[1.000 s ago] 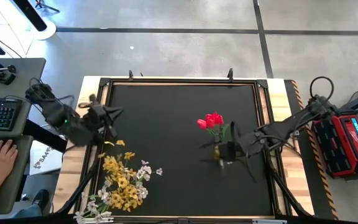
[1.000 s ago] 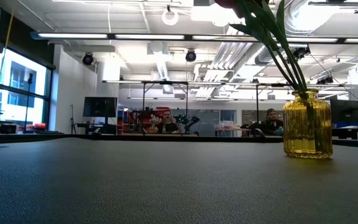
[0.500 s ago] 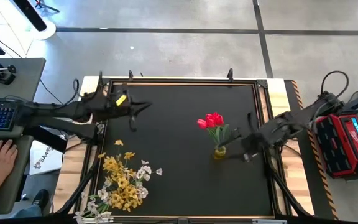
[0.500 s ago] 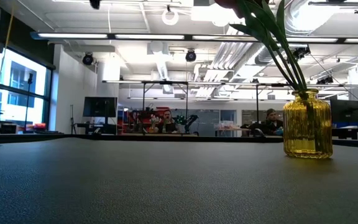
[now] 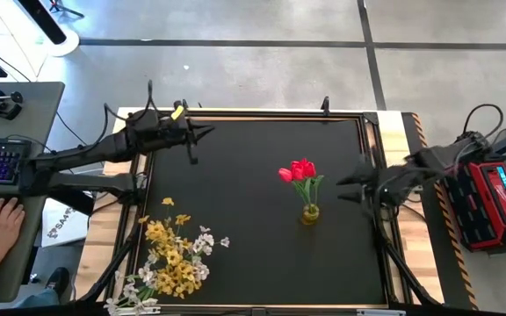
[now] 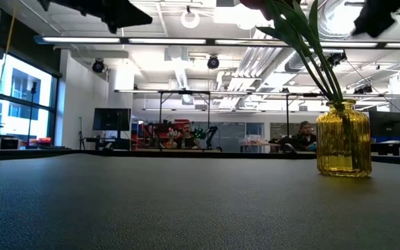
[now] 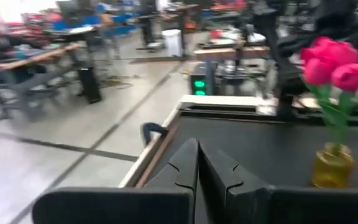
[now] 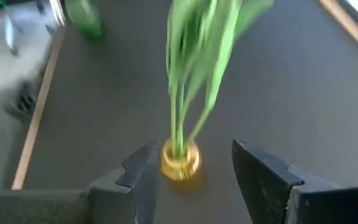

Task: Sort flowers into vase by color
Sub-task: Move the yellow flower vase to the bottom right of the table

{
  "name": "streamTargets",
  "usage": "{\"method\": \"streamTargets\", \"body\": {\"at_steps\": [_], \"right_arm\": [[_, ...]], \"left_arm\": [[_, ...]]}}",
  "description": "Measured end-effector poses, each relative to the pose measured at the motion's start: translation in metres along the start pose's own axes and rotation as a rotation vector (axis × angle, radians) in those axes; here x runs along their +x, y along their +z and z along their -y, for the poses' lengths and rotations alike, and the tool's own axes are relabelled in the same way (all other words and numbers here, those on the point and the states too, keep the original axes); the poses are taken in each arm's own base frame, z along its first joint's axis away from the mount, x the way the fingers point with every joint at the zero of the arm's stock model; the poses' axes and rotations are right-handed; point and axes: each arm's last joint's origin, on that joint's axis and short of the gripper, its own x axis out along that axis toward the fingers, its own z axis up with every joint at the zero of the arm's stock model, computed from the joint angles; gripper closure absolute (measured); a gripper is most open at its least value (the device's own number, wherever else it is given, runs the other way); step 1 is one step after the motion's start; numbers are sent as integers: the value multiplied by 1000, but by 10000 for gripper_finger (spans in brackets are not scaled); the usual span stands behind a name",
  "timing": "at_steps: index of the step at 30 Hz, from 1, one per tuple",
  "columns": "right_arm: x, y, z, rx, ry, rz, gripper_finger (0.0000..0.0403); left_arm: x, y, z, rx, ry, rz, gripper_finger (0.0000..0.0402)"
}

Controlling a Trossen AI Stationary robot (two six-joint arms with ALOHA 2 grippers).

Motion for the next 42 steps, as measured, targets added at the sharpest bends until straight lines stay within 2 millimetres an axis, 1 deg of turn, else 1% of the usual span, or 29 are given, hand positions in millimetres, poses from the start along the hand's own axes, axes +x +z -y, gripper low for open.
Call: {"method": "streamTargets", "body": {"at_steps": [3,7,10,13,17,21,23,26,30,33,36,42], "right_arm": [[22,-19,-1,-26,13,-79,222],[48,-42,-1,33,32,-104,222],[62,-57,-1,43,60,-117,219],[74,-68,0,47,66,-100,201],[85,-75,0,20,86,-27,146],[92,-76,-2,-30,76,9,94],[98,-75,-3,-59,41,28,82],[110,-75,-8,-124,30,28,80],[124,-74,-14,-168,33,32,96],[130,-75,-16,-183,21,22,123],[134,-77,-16,-181,7,8,166],[135,-75,-18,-161,23,29,273]], "left_arm": [[7,-5,-3,0,-69,-22,401],[17,-17,-4,-7,-74,-104,401],[22,-23,-4,-22,-79,-155,401],[24,-28,-2,-29,-97,-195,401],[24,-30,2,-18,-119,-214,401],[24,-29,5,-15,-131,-207,401],[24,-29,6,-14,-135,-207,401],[24,-29,6,-21,-134,-209,401],[24,-29,6,-25,-134,-214,401],[24,-29,6,-29,-134,-215,401],[24,-29,6,-30,-134,-215,401],[24,-29,6,-30,-134,-215,401]]}}
